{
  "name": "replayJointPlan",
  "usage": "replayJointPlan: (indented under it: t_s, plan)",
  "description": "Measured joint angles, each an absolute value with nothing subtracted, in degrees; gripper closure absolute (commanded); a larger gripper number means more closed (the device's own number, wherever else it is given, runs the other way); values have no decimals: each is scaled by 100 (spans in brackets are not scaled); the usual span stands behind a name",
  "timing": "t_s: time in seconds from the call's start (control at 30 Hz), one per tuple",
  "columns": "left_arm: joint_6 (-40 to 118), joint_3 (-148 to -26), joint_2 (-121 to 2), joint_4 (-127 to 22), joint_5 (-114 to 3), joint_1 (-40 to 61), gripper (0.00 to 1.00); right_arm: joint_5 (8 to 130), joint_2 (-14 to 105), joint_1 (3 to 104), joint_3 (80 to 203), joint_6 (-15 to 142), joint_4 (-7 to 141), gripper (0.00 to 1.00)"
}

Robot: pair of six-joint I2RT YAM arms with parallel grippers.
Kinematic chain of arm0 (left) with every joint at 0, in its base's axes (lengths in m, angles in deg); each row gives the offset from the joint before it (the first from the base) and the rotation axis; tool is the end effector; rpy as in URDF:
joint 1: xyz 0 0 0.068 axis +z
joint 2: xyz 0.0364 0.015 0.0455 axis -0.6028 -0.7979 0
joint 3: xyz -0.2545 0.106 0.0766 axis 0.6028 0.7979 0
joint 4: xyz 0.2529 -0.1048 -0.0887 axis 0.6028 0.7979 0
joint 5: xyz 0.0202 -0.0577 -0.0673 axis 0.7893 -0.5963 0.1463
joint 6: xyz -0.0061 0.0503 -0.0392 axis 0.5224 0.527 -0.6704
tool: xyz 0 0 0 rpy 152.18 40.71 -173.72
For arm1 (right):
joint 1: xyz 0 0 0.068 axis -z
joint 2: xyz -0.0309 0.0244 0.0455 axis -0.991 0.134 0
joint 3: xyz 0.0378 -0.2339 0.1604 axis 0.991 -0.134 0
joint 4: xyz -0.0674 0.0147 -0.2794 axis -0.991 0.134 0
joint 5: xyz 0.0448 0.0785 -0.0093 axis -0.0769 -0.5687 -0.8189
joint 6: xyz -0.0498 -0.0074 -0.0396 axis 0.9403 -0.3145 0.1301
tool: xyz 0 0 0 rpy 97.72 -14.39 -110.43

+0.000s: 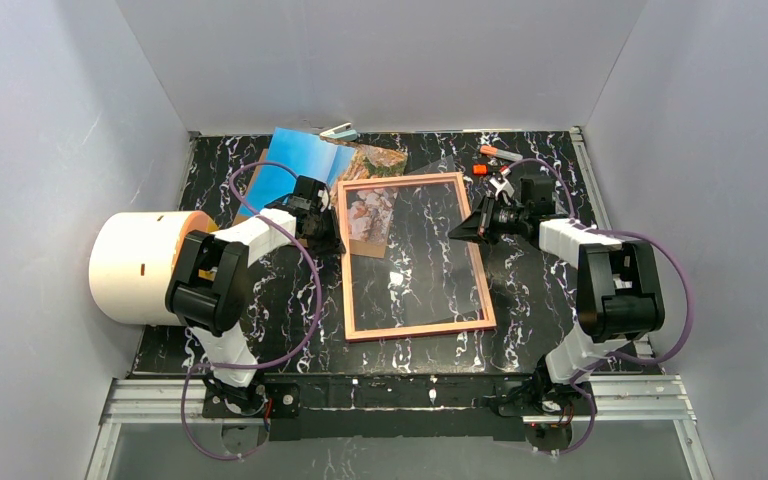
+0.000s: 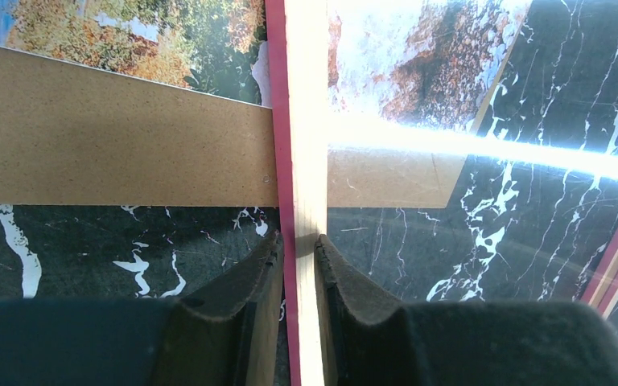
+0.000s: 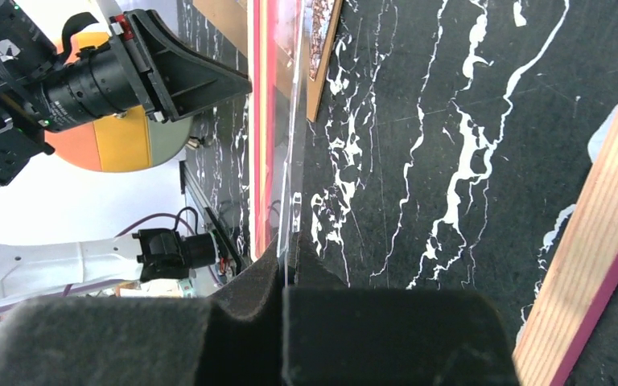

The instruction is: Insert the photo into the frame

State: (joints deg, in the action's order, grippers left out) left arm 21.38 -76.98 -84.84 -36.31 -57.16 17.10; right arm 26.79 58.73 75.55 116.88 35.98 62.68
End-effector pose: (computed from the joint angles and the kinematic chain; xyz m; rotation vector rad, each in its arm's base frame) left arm 0.3696 -0.1433 0.1638 -0.1239 2.5671 -0.5544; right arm 0.3543 0.0803 0.1804 0.0533 2.3109 1.3607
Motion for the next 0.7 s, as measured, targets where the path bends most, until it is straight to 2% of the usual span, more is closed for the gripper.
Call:
replayJointPlan:
  t_s: [0.1,0.17,0.33,0.43,0.5,0.53,0.6,0.7]
  plan:
    - [2162,-7717,-8495,-3611,-5716,1710,81,2749,5906,7558,11684,3607,6316,96]
    - [2164,-7719,-8497,-3607,-5719,1710,81,2755,5919,7558,11684,3613,6316,91]
    - [2166,-7722,-8497,-3607,-5719,1710,82,2814,6021,7549,11682,3629,6345,66]
    - [2169,-7722,-8497,-3604,-5716,1710,82,2869,6069,7518,11682,3666,6410,56]
    - [2171,-7722,-8497,-3602,-5714,1710,82,2919,6072,7507,11682,3705,6504,42]
    - [2175,-7722,-8497,-3600,-5712,1710,81,2943,6072,7503,11682,3714,6537,39]
    - [2182,-7724,-8497,-3593,-5703,1710,81,3020,6072,7499,11684,3736,6627,39]
    - [2186,-7726,-8497,-3587,-5699,1708,82,3114,6072,7499,11684,3762,6708,54]
